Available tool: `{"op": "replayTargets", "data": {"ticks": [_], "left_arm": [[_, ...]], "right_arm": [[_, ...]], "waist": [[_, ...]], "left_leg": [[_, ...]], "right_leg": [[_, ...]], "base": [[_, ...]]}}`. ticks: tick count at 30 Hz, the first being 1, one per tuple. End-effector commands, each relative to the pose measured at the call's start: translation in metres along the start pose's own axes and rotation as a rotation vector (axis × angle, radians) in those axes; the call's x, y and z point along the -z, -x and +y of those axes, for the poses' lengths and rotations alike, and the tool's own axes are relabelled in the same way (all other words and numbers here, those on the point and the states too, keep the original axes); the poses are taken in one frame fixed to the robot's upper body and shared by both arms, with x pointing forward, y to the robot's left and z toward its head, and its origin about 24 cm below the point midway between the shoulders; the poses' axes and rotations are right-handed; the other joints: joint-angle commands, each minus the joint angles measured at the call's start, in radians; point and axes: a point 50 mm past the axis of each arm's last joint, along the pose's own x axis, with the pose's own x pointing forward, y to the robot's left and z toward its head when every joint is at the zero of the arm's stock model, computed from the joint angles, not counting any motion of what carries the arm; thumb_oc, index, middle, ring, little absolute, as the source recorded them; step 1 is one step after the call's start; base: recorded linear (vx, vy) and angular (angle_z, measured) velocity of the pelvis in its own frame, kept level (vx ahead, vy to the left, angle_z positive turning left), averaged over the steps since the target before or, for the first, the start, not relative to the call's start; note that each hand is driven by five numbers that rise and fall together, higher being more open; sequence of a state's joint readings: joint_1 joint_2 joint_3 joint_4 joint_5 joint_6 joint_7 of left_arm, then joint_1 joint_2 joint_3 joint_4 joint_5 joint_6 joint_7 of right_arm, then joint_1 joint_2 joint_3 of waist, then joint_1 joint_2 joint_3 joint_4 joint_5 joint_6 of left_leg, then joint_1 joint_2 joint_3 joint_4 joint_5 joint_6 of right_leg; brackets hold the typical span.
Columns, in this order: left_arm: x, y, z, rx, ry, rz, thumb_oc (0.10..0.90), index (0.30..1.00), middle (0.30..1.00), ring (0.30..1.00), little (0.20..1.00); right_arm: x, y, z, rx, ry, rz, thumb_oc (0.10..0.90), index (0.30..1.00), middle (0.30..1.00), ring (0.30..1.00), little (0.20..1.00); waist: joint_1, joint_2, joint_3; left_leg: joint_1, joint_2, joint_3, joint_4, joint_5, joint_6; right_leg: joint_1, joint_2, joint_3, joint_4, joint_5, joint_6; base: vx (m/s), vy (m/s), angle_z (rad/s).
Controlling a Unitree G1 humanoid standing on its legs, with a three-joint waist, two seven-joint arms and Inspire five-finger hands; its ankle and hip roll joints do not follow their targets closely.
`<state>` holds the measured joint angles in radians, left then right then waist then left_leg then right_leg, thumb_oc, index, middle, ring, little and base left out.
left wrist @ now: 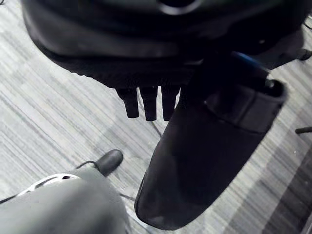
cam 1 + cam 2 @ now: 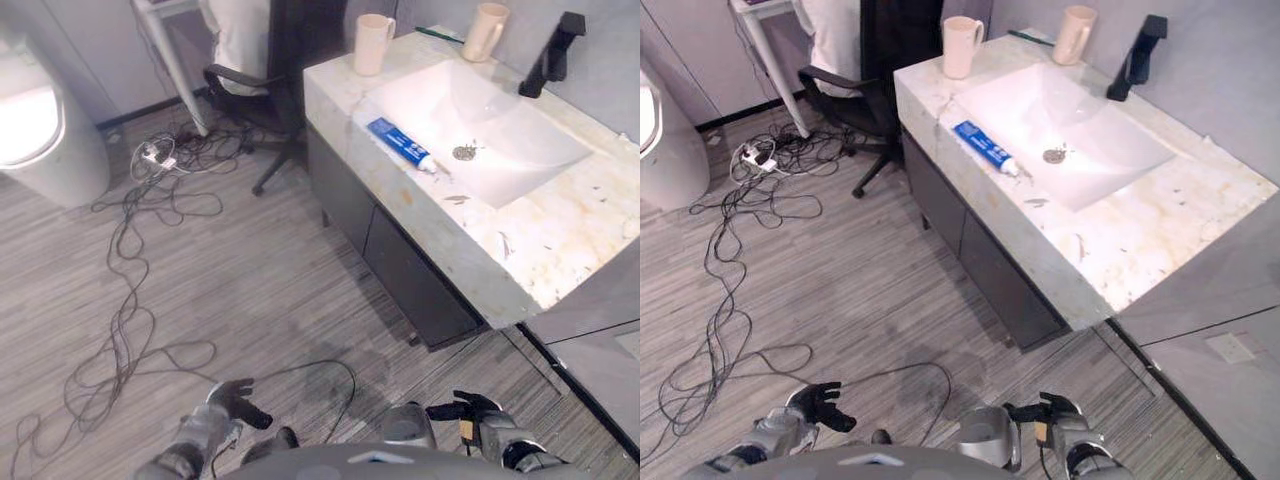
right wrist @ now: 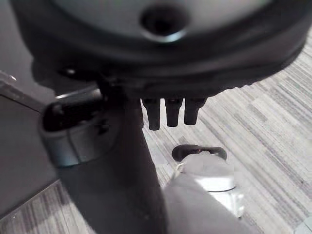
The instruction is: Organize the bathroom.
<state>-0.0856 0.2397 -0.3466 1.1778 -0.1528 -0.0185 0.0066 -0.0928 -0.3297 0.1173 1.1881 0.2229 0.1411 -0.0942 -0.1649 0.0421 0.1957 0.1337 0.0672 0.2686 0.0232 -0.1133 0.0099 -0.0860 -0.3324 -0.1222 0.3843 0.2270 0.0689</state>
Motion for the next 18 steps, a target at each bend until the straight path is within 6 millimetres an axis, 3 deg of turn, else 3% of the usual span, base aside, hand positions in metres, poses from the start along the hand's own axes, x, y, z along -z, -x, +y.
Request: {"op": "replayTargets", "data": {"ticks": [1,3,6,9,11,12,14,15,17,18], "left_arm": [[-0.013,0.0,0.023,-0.067,0.0,-0.049,0.8,0.9,0.9,0.9,0.9],[-0.016,-0.001,0.024,-0.067,0.003,-0.056,0.8,0.9,0.9,0.9,0.9],[-0.025,-0.001,0.026,-0.081,0.034,-0.071,0.8,0.9,0.9,0.9,0.9],[-0.036,-0.002,0.023,-0.087,0.025,-0.101,0.8,0.9,0.9,0.9,0.9],[-0.043,-0.003,0.023,-0.09,0.014,-0.121,0.8,0.9,0.9,0.9,0.9],[-0.045,-0.003,0.021,-0.076,0.012,-0.127,0.8,0.9,0.9,0.9,0.9],[-0.051,-0.003,0.018,-0.047,-0.02,-0.155,0.8,0.9,0.9,0.9,0.9],[-0.055,-0.003,0.016,-0.042,-0.037,-0.168,0.8,0.9,0.9,0.9,0.9],[-0.062,-0.004,0.014,-0.023,-0.034,-0.184,0.8,0.9,0.9,0.9,0.9],[-0.067,-0.004,0.013,-0.024,-0.051,-0.192,0.8,0.9,0.9,0.9,0.9]], "right_arm": [[0.009,0.0,0.011,-0.052,-0.028,0.048,0.8,0.9,0.9,0.9,0.9],[0.014,0.001,0.014,-0.058,-0.03,0.068,0.8,0.9,0.9,0.9,0.9],[0.025,0.002,0.019,-0.091,0.02,0.109,0.8,0.9,0.9,0.9,0.9],[0.032,0.003,0.017,-0.06,0.028,0.12,0.8,0.9,0.9,0.9,0.9],[0.035,0.003,0.012,-0.052,0.021,0.135,0.8,0.9,0.9,0.9,0.9],[0.039,0.003,0.01,-0.052,0.013,0.145,0.8,0.9,0.9,0.9,0.9],[0.043,0.003,0.004,-0.041,0.004,0.151,0.8,0.9,0.9,0.9,0.9],[0.046,0.004,0.001,-0.043,-0.01,0.159,0.8,0.9,0.9,0.9,0.9],[0.05,0.005,-0.001,-0.038,-0.038,0.168,0.8,0.9,0.9,0.9,0.9],[0.051,0.005,-0.001,-0.039,-0.058,0.164,0.8,0.9,0.9,0.9,0.9]], "waist": [[-0.045,0.026,-0.011],[-0.053,0.022,-0.013],[-0.089,-0.008,-0.005],[-0.107,-0.038,-0.011],[-0.12,-0.037,-0.015],[-0.128,-0.031,-0.021],[-0.139,-0.014,-0.036],[-0.149,-0.008,-0.043],[-0.164,0.0,-0.047],[-0.166,-0.004,-0.05]], "left_leg": [[-0.028,0.01,-0.048,0.05,-0.019,-0.025],[-0.022,-0.006,-0.042,0.038,-0.02,-0.018],[0.034,-0.072,-0.028,0.003,-0.044,-0.006],[0.075,-0.149,-0.057,-0.013,-0.071,0.0],[0.084,-0.178,-0.088,-0.014,-0.089,0.017],[0.094,-0.19,-0.133,0.0,-0.092,0.008],[0.109,-0.19,-0.137,0.032,-0.097,-0.019],[0.106,-0.177,-0.128,0.101,-0.068,-0.049],[0.073,-0.149,-0.139,0.26,0.049,-0.114],[0.014,-0.146,-0.161,0.385,0.135,-0.151]], "right_leg": [[-0.142,0.07,0.095,0.149,-0.159,0.121],[-0.154,0.113,0.067,0.114,-0.17,0.12],[-0.168,0.239,-0.037,-0.104,-0.214,0.123],[-0.183,0.306,-0.118,-0.247,-0.127,0.127],[-0.181,0.327,-0.071,-0.235,-0.137,0.108],[-0.166,0.34,-0.041,-0.232,-0.145,0.093],[-0.132,0.35,-0.04,-0.233,-0.175,0.067],[-0.108,0.349,-0.036,-0.253,-0.177,0.051],[-0.066,0.356,-0.017,-0.279,-0.181,0.029],[-0.038,0.354,0.005,-0.287,-0.191,0.017]], "base": [[0.24,0.245,-0.23],[0.27,0.221,-0.1],[0.32,0.185,-0.11],[0.39,0.17,-0.07],[0.36,0.1,0.11],[0.35,0.087,0.39],[0.26,0.073,0.5],[0.27,0.028,0.39],[0.24,-0.001,0.25],[0.17,0.002,0.15]]}}
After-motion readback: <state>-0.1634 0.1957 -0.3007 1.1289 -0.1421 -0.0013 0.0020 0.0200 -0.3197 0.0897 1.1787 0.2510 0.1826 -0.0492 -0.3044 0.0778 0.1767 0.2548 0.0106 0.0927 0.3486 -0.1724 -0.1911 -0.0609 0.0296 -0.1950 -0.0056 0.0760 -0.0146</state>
